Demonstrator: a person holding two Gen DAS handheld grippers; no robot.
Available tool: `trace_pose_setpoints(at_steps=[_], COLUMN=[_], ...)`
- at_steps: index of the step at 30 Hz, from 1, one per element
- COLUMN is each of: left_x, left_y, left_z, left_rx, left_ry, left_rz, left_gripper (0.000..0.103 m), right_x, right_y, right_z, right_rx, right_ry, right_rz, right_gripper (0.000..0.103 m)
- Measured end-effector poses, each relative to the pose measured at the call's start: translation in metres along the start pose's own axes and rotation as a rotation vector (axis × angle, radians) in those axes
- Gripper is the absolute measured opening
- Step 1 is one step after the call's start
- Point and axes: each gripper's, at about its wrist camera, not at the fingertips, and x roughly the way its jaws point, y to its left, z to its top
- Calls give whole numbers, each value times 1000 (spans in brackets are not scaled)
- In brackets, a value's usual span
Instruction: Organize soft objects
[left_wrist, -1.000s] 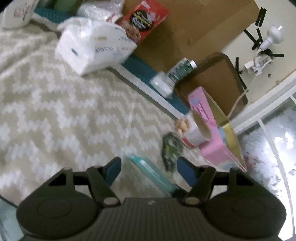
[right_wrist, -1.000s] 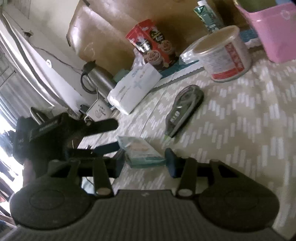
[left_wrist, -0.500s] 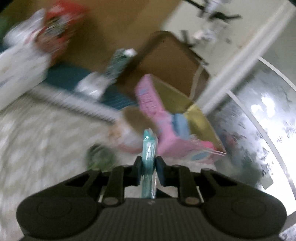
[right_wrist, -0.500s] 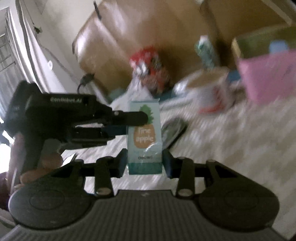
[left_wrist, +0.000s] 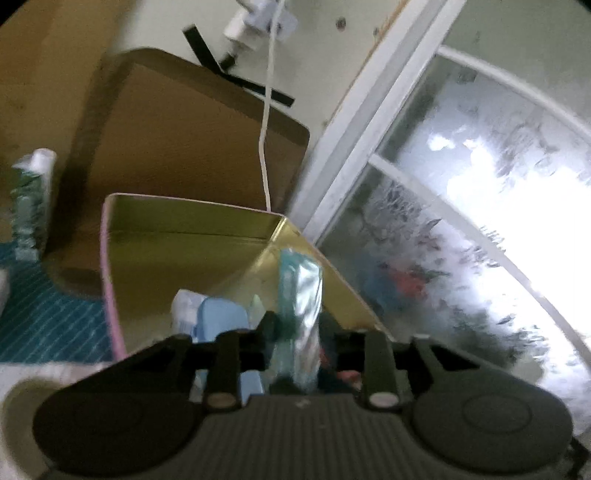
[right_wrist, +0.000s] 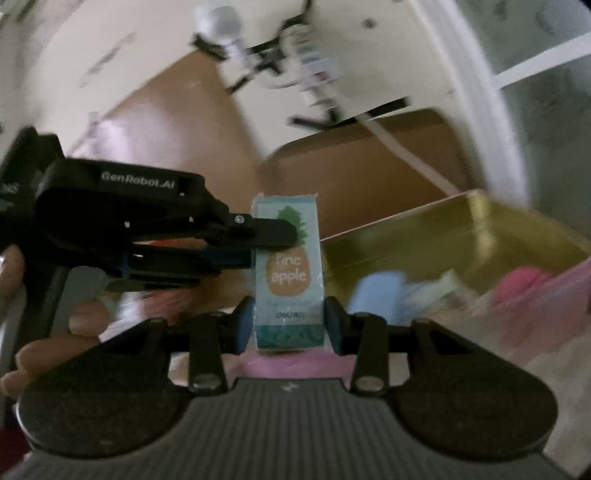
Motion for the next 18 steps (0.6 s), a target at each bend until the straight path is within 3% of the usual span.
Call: trace_pose_setpoints(at_steps=[3,5,8,12,15,18], left_x=[13,2,-38,-113,-162,-195], left_y=[5,13,26,69,105,140], left_z=[-9,-19,-31,-46,-65,-90], left_rx=[1,-26,-36,-138,-218,-317], left_ry=[22,25,-26,-140,-202,-203], left_rz=[60,33,56,98,199,266], left_gripper=[28,28,28,28,33,33], right_x=[32,38,21,7,-5,-17], right_y=[-19,-25,-32,-26,-3,34], right_z=[-3,-4,-4,-5,-6,-18], right_rx=[-50,-57,-40,-43,-61,-109], right_ry=[12,-8,-62,-85,-108,-93], right_rz=[-194,-234,-192,-161,-94,11], right_gripper=[47,46,48,50,50,51])
